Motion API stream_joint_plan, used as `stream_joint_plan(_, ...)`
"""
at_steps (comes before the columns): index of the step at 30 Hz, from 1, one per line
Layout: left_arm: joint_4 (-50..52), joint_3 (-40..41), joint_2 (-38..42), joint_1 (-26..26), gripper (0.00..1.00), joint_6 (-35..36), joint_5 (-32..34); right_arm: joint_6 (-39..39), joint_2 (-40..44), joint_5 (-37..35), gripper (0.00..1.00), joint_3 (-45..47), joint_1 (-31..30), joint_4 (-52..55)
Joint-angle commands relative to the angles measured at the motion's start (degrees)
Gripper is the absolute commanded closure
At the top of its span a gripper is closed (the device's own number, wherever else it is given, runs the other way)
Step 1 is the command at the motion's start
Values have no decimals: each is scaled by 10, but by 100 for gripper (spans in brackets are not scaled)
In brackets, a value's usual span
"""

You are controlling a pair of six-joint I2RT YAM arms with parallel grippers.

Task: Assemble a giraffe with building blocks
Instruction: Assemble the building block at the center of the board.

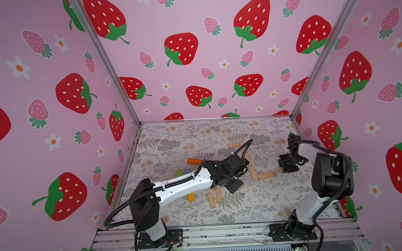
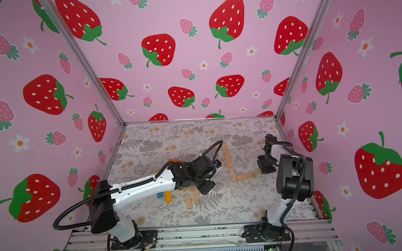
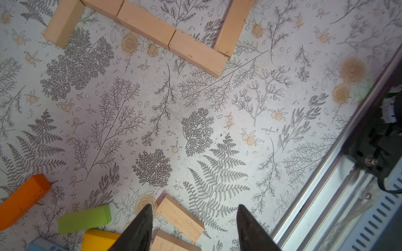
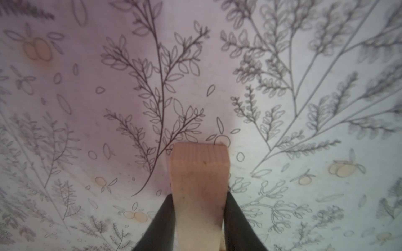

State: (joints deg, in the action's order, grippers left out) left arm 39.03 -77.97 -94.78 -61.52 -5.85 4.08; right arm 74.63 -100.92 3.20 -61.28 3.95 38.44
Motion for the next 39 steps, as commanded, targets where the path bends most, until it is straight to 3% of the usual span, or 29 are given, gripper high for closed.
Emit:
stream_joint_plan(1, 7, -12, 10, -2, 37, 4, 11, 25, 4, -5, 66, 30, -10, 15)
stream_joint_plan(29, 6, -2, 22, -2, 38, 3, 20, 70, 33, -20, 66, 61, -43, 12)
stream_joint_plan(39, 7, 2, 25, -2, 38, 4, 23, 76, 38, -23, 62, 68, -47, 14)
